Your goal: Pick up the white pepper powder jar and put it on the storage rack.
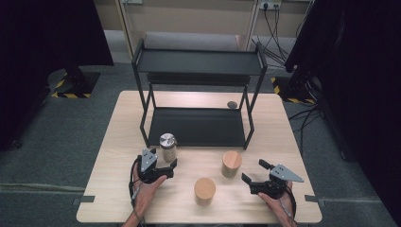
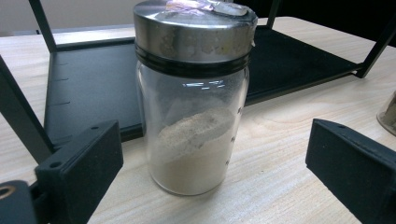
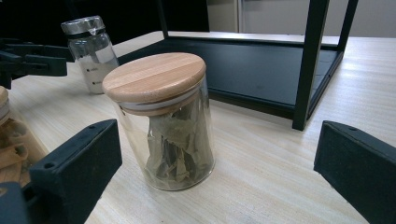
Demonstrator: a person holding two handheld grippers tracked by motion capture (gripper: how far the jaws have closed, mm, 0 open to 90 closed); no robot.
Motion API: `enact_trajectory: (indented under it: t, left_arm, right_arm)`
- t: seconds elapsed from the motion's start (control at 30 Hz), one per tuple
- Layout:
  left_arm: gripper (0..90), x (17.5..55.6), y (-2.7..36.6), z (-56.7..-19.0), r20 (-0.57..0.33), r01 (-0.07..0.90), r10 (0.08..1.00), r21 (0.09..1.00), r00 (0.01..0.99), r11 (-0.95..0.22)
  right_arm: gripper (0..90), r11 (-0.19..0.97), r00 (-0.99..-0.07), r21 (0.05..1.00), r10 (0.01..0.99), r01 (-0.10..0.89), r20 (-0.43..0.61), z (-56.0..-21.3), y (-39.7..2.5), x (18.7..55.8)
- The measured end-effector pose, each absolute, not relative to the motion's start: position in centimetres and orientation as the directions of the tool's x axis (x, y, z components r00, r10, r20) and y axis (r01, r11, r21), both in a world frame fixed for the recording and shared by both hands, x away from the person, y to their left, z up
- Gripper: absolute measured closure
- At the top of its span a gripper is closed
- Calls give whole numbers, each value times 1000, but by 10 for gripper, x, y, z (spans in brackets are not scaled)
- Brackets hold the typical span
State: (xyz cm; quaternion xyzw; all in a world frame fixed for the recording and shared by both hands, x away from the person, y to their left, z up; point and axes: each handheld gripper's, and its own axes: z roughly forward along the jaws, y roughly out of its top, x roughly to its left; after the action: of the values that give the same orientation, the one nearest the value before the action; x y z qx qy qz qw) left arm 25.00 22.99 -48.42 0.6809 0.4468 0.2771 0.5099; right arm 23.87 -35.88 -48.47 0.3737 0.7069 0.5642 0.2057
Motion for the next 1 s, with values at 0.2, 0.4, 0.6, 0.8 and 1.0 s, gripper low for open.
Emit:
enact_trajectory:
  t: [0.2, 0.4, 0.6, 0.8, 1.0]
  left_arm:
    - [35, 251, 230, -482, -79, 322, 892, 944, 445, -77]
    - [35, 254, 229, -481, -81, 316, 893, 946, 442, -71]
    - [39, 258, 226, -480, -76, 319, 896, 945, 437, -75]
    - [50, 264, 225, -480, -73, 321, 899, 944, 432, -78]
    - [75, 268, 224, -481, -71, 325, 901, 942, 428, -80]
  right_arm:
    - [10, 82, -636, 951, 760, 297, 133, -485, -359, 239]
    - [10, 82, -636, 951, 760, 297, 132, -485, -359, 239]
    - [10, 84, -637, 952, 760, 296, 131, -485, -359, 239]
    - [10, 83, -637, 952, 760, 296, 132, -485, -359, 239]
    - [10, 84, -637, 952, 760, 295, 131, -485, -359, 239]
